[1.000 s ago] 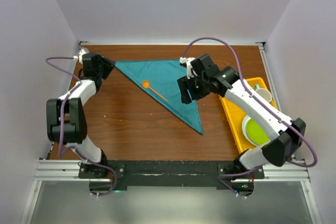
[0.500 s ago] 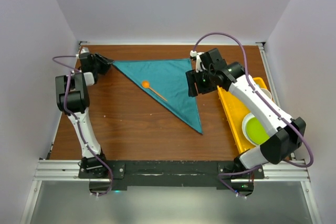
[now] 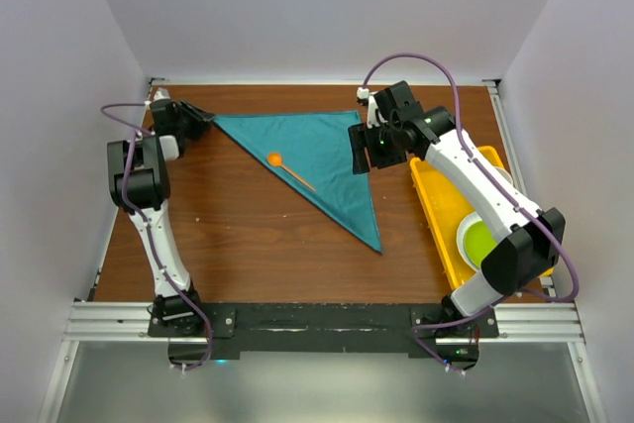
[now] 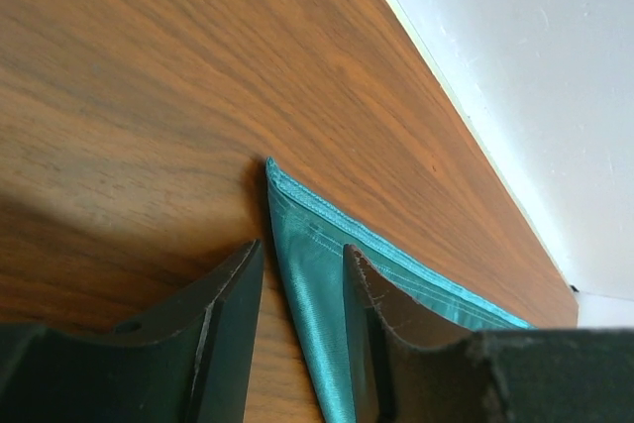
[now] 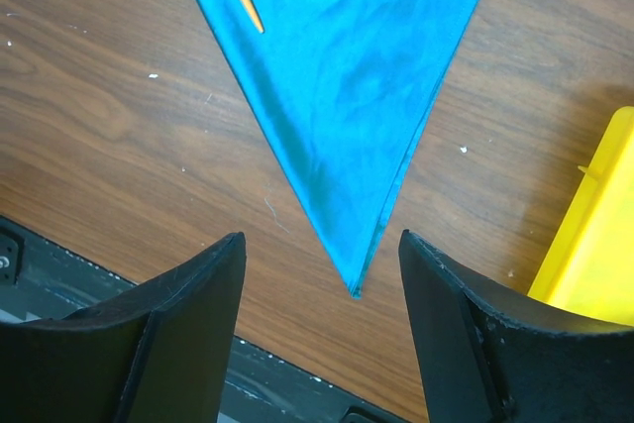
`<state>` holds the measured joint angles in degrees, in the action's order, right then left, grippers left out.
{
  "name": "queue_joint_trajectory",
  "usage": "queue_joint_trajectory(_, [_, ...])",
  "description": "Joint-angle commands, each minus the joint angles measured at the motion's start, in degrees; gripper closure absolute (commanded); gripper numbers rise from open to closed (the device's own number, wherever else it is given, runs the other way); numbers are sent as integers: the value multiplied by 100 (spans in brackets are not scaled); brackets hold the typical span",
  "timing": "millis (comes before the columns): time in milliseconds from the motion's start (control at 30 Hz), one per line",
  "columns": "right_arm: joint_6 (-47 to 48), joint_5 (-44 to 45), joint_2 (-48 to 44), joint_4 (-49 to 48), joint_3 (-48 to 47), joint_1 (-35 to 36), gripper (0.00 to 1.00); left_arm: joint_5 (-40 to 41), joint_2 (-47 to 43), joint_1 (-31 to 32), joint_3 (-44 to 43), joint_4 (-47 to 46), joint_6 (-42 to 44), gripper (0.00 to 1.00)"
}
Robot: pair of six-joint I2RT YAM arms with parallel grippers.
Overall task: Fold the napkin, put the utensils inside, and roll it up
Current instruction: Fold the napkin
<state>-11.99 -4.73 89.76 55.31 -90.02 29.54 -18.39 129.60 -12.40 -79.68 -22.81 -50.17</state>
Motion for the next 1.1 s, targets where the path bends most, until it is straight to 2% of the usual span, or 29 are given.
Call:
queue_joint_trajectory(0, [-14, -195, -2, 6, -218, -45, 32, 20, 249, -43, -390, 13, 324, 57])
queue_joint_trajectory(133, [21, -212, -37, 76, -183, -45, 32, -24, 355, -34, -531, 40, 333, 62])
queue_joint_trajectory(233, [21, -256, -98, 77, -113, -54, 32, -33, 390, -34, -645, 92, 429, 69])
queue_joint_trajectory(367, [4, -353, -160, 59, -25, -62, 32, -173, 364, -25, -900, 154, 491, 92])
queue_joint_trajectory(467, [-5, -405, -230, -29, 72, -54, 32, -217, 128, 27, -909, 110, 368, 99])
queue_joint_trajectory(567, [-23, -467, -292, -90, 151, -54, 32, -226, -250, 168, -857, 119, 289, 99])
queue_joint_trajectory(733, [-49, -599, -493, -205, 370, -62, 31, -86, -1076, 572, -295, 127, 166, 100])
queue_joint_trajectory(1067, [-181, -959, -1117, -477, 1082, -62, 30, -252, -2456, 1907, 1261, 241, 183, 100])
